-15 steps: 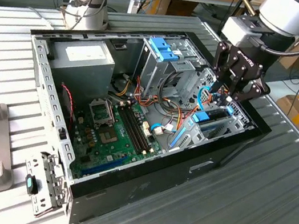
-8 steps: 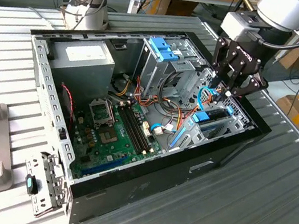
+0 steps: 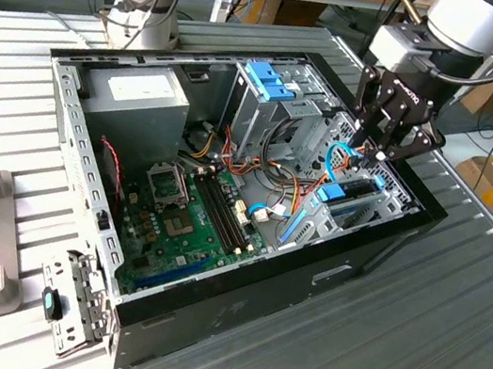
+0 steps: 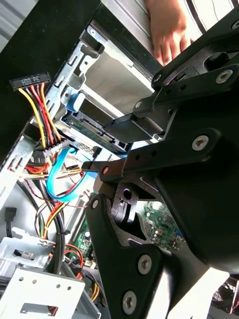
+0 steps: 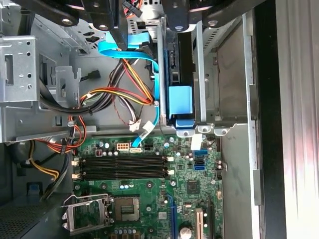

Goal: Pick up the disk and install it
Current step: 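Insert the first disk wire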

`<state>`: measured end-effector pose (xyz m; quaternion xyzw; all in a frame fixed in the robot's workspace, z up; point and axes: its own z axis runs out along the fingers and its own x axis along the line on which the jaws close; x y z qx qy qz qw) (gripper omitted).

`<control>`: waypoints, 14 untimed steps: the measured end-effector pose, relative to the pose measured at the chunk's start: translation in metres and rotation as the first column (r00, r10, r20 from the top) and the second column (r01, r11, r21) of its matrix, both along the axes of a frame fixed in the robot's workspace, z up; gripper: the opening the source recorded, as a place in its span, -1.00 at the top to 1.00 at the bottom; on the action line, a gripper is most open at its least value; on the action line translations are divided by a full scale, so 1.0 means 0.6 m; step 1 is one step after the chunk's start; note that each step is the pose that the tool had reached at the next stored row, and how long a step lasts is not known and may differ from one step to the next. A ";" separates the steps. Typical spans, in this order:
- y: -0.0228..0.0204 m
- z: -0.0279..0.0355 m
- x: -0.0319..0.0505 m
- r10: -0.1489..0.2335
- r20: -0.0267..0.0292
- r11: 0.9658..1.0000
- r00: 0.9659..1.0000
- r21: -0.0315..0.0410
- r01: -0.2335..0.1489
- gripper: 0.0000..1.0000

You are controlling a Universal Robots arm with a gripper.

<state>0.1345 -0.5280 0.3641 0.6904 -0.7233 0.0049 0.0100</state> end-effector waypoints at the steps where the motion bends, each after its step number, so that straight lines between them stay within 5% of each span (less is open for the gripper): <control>1: 0.0000 -0.001 0.000 0.000 0.000 1.000 1.000 0.000 0.000 0.15; 14: -0.0080 -0.004 -0.001 0.000 0.000 1.000 1.000 0.001 0.000 0.15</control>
